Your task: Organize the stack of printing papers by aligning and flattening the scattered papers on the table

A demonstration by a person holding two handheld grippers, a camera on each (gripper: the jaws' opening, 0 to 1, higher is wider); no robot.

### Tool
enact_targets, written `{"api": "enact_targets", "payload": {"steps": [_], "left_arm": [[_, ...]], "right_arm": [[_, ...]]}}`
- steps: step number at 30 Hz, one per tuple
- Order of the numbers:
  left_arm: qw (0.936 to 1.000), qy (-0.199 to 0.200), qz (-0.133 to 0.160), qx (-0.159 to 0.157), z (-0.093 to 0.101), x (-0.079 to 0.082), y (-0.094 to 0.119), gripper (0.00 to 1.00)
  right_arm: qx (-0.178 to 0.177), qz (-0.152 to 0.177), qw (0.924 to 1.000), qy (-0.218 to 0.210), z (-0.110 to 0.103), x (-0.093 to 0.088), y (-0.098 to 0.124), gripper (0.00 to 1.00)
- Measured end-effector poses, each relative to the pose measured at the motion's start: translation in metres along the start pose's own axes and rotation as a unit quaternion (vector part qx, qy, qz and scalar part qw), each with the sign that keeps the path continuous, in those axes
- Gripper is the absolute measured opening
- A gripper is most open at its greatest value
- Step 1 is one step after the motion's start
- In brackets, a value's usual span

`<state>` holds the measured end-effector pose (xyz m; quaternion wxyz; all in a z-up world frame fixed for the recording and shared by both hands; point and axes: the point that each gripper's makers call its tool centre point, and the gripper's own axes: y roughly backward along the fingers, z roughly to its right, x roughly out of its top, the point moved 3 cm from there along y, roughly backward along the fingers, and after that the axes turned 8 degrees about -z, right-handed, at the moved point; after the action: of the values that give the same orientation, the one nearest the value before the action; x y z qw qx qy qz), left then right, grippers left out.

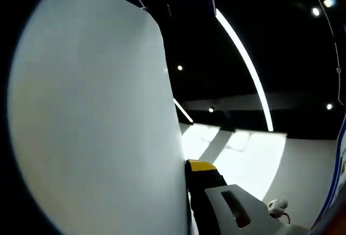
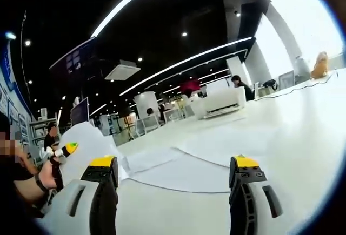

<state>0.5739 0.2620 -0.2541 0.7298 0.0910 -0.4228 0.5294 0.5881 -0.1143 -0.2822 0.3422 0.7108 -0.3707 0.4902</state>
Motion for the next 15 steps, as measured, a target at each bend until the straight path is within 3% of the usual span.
{"api": "enact_targets", "payload": {"steps": [6,10,15], "left_arm": [[1.0,-0.001,0.0,0.001,0.002,-0.001,0.0,0.06],[1.0,-0.001,0.0,0.001,0.003,-0.001,0.0,0.06],[1.0,-0.001,0.0,0.001,0.004,-0.001,0.0,0.06]], "right_arm": [[-0.024,0.001,0.9997,-0.002,0.022,0.003,0.005,0.81],[-0.021,0.0,0.9988,-0.045,0.031,0.005,0.006,0.81],[-0.037,-0.008,0.9983,-0.045,0.044,0.005,0.004,0.81]]}}
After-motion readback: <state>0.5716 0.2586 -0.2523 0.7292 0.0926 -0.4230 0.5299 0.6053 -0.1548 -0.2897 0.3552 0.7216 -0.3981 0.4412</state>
